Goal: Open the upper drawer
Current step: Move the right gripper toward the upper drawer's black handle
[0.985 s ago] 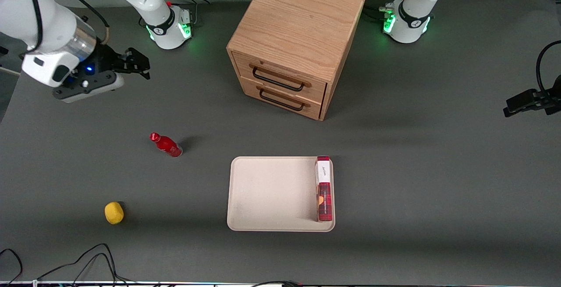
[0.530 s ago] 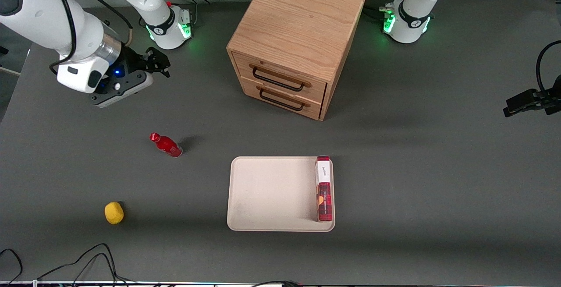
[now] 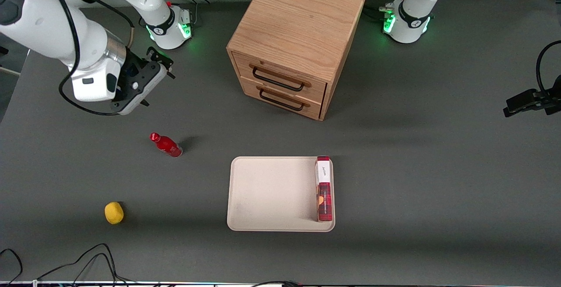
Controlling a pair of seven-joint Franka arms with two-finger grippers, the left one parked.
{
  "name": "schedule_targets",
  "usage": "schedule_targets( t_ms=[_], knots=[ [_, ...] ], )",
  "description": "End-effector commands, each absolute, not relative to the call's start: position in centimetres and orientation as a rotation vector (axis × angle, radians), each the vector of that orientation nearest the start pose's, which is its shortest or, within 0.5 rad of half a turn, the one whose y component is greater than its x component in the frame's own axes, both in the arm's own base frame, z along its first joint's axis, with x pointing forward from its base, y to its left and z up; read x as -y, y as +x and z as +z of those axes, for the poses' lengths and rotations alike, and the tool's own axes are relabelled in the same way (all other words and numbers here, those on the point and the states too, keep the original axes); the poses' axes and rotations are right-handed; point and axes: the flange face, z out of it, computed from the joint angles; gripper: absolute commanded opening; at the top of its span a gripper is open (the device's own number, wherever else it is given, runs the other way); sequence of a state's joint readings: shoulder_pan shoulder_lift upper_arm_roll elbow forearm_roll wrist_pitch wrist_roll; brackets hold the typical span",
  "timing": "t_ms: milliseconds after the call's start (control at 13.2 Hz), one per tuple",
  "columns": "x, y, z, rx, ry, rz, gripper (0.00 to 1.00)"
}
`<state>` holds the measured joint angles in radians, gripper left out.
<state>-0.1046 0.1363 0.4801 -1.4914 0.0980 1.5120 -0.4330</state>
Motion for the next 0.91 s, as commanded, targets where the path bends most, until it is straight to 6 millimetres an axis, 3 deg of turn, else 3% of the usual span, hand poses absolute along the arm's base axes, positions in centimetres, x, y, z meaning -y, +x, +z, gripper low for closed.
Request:
schedule_targets(
  t_ms=[0,76,303,530,682,833],
  knots=[
    [-22.7,56.1,57.6,1.241,-2.642,0.152,1.00],
    [-25.4,55.5,57.6,1.282,-2.615,0.150,1.00],
    [-29.8,54.2,55.6,1.361,-2.568,0.211,1.00],
    [-30.7,54.9,54.7,1.348,-2.552,0.175,1.00],
    [-32.2,54.2,54.3,1.376,-2.536,0.177,1.00],
    [-32.8,54.7,53.0,1.373,-2.522,0.186,1.00]
  ],
)
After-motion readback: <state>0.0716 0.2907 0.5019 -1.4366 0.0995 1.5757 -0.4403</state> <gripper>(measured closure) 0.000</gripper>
